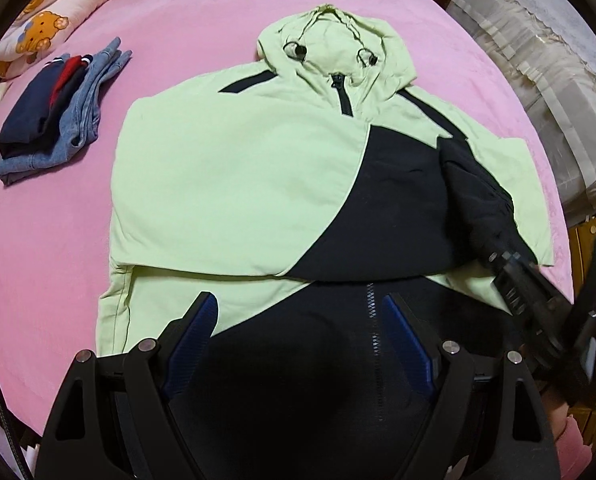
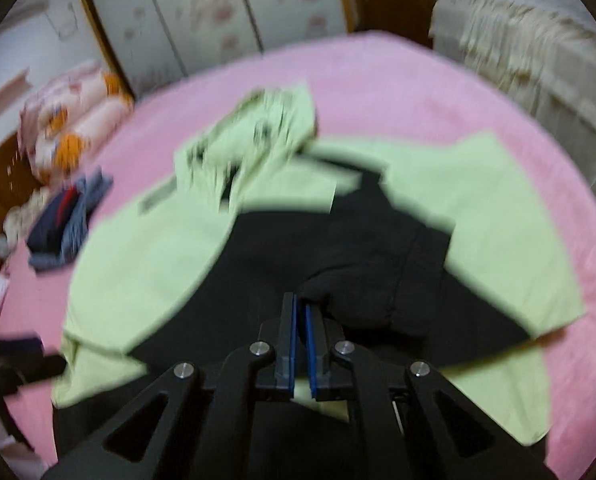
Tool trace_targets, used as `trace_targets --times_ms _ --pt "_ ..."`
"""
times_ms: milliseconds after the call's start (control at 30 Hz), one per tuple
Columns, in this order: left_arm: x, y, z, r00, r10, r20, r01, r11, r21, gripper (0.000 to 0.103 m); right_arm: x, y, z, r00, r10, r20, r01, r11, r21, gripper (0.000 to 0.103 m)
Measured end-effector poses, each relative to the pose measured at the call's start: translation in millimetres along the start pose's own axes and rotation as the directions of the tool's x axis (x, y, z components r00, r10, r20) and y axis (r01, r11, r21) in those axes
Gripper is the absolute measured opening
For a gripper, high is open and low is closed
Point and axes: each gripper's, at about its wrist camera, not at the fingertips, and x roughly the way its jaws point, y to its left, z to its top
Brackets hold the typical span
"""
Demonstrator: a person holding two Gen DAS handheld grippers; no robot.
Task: Fold large clothes
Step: 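Lay the held cuff across the jacket body with the right gripper and release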
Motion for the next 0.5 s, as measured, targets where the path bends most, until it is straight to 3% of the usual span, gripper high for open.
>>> trace_targets --times_ms 100,233,400,500 --pt "11 -3 1 1.0 -0.011 -0.027 0.011 1.0 0.018 0.082 12 -2 -18 0.996 0.02 -0.085 -0.019 1.0 0.015 0.016" --pt "17 -21 7 0.997 -0.053 -0.049 0.056 0.997 0.06 0.082 2 -19 -28 0.991 0.081 -0.109 -0.072 0.994 0.086 0.041" --pt "19 -62 18 0.99 -0.125 -0.068 0.134 0.98 0.144 0.082 -22 -42 -36 0.989 0.101 -0.108 -0.088 0.989 0.119 0.042" --pt "19 -99 24 0.99 -0.132 -0.052 0.141 0.959 0.246 0.082 -33 -56 -41 0.991 0.082 -0.102 -0.066 0.987 0.148 0.042"
